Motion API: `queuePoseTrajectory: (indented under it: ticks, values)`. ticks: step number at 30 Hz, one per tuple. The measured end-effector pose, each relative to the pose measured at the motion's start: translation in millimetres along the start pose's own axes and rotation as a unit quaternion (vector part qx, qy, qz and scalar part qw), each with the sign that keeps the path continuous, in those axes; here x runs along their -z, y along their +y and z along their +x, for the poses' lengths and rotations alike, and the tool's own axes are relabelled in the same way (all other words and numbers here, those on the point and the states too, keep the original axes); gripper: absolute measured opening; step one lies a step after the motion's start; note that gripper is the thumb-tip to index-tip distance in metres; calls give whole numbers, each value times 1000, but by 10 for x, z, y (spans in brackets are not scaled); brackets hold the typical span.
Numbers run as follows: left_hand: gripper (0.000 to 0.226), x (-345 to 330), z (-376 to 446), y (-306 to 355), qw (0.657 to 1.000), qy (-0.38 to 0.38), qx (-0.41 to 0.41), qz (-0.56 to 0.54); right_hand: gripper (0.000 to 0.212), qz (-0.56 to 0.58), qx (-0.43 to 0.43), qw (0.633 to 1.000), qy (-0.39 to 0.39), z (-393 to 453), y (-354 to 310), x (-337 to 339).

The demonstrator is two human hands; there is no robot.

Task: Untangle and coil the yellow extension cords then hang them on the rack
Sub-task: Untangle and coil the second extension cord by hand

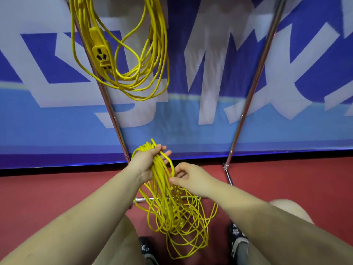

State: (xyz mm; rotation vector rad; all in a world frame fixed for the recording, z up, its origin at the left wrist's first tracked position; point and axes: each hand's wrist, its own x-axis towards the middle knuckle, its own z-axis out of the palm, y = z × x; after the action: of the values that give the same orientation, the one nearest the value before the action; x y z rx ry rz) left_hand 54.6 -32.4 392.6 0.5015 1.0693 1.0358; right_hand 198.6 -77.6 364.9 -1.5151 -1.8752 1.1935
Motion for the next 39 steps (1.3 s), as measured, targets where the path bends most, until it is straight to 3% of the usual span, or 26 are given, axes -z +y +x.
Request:
queuePoseTrajectory:
  ticks: [3,7,13,16,20,24,28,32,39]
  values:
    - [19,62,164,-130,1000,-8,23,-5,28,-53,-3,999,11,116,207,-87]
    - [15,250,430,-418,1000,4,28,4,11,-113,-8,994,-3,265,634,-156]
    - [12,354,858,-678,999,-2,36,34,9,-142,-22,990,-13,466,1258,-132]
    - [12,326,1060,-660,1000,7,24,10,4,-132,-21,991,-22,688,1347,-84]
    - [12,406,1213,-683,999,31,15,-24,27,-94,-37,995,0,870,1446,10]
    - [14,425,1265,-833,999,28,24,7,23,72,-49,994,62,979,1361,141]
    - [13,416,1230,-1032,995,8,28,94,9,244,-61,961,112,1049,1200,182]
    - [16,395,1188,-1136,983,-18,29,182,10,315,-127,930,144,1055,1094,218]
    - [13,319,1144,-1195,960,-66,25,272,15,551,-206,790,177,1114,1110,292]
